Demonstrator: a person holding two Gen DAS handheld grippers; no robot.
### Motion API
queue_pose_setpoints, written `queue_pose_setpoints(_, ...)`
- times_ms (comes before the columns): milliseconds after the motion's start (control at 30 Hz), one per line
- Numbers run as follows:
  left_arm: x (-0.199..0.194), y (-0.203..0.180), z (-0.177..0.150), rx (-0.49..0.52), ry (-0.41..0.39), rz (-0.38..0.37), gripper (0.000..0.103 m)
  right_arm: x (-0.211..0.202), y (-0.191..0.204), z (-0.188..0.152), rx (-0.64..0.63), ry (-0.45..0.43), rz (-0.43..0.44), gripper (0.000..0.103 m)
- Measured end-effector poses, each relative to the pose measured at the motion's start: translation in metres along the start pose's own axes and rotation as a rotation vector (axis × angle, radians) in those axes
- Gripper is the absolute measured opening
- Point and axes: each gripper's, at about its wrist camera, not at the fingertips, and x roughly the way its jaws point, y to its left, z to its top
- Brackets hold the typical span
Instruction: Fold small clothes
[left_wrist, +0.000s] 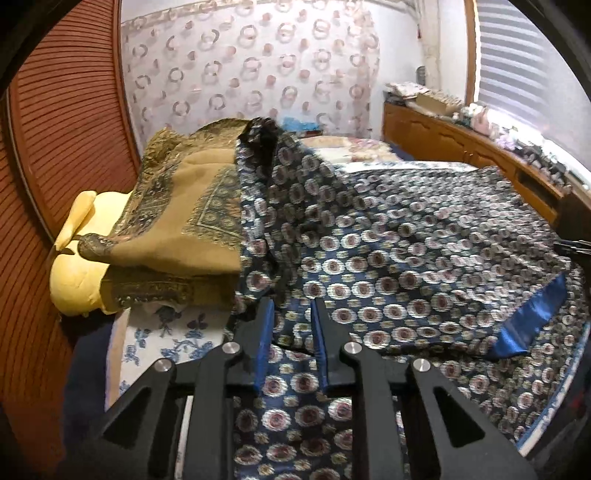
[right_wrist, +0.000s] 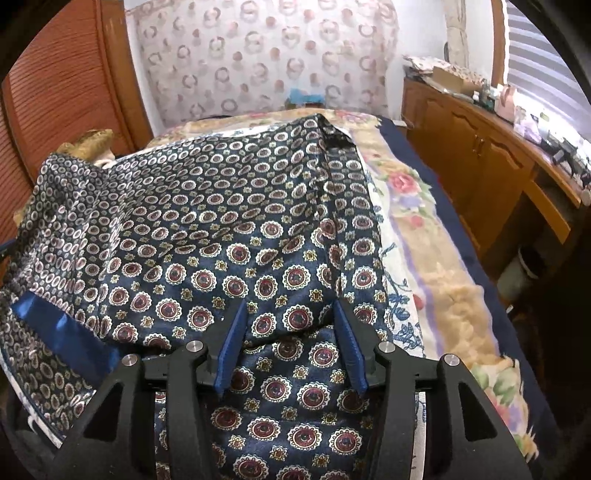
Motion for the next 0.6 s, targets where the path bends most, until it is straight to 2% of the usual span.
queue_pose_setpoints(267,0.0077,0.0069,0.0008,-0.02,0.011,0.031,0.021,0.0012,0.0067,-0.004,-0.037,0.004,-0.026,0.053)
queue_pose_setpoints(400,0.0056,0.0058,-0.0009,-0.015,0.0,0.073,0.021,0.0017,0.009,-0.0037,-0.049,0.007,-0.038,0.054)
queue_pose_setpoints(600,0.0058,0.0112,-0.0036,-0.036,-0.002,0.083,0.022,0.0027,0.008,-0.0028,-0.038,0.02,-0.042,0.061)
